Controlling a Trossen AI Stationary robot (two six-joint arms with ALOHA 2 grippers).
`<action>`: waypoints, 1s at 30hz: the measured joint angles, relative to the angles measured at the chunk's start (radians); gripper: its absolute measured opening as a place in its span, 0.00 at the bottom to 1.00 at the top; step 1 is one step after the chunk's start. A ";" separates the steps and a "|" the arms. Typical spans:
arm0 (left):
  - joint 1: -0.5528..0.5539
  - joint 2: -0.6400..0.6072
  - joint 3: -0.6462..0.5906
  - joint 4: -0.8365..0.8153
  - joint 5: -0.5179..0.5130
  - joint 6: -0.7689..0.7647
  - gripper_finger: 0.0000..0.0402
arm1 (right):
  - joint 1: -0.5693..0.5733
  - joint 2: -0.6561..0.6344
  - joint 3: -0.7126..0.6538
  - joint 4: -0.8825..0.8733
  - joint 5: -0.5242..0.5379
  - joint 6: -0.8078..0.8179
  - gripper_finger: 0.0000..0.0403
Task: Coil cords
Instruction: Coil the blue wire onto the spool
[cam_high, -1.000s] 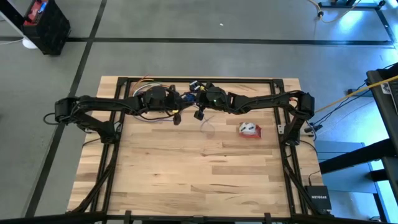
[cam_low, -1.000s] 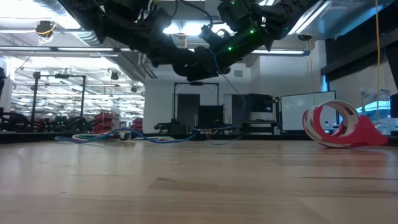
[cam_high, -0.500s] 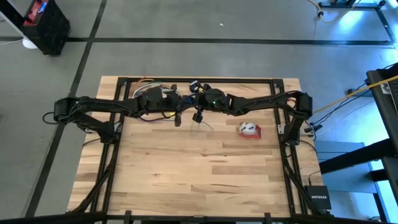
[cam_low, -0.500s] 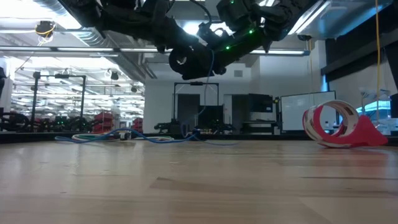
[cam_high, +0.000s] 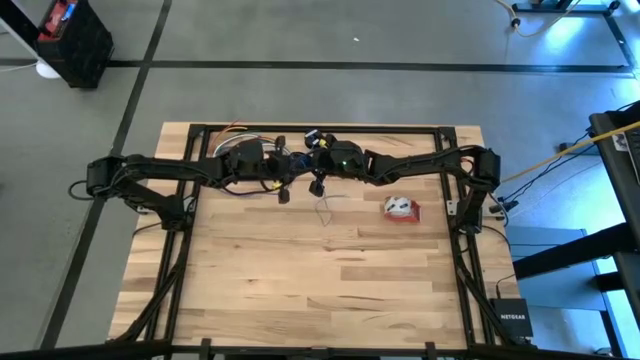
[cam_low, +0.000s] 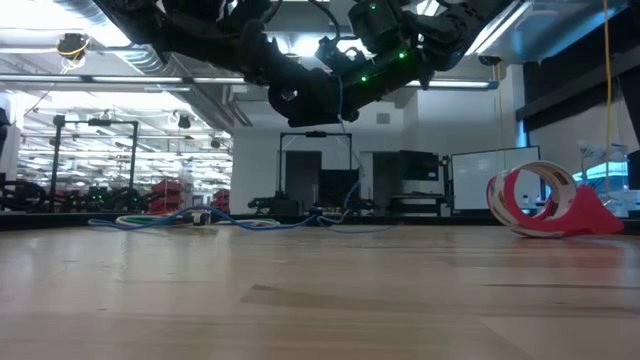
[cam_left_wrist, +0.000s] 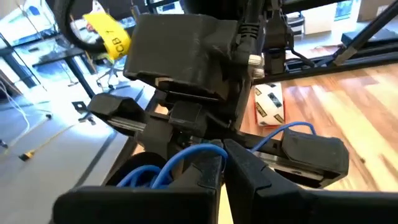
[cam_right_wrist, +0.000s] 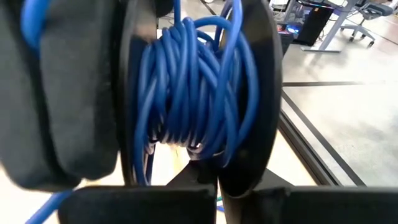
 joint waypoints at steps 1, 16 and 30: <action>-0.003 0.001 0.000 0.002 -0.002 0.014 0.02 | 0.000 0.000 0.000 0.000 -0.004 0.000 0.00; -0.054 -0.029 0.083 -0.264 -0.010 -0.144 0.41 | 0.002 -0.001 0.000 -0.016 -0.031 -0.004 0.00; -0.100 -0.059 0.284 -0.748 -0.208 -0.120 0.41 | 0.002 -0.001 0.002 -0.017 -0.023 -0.004 0.00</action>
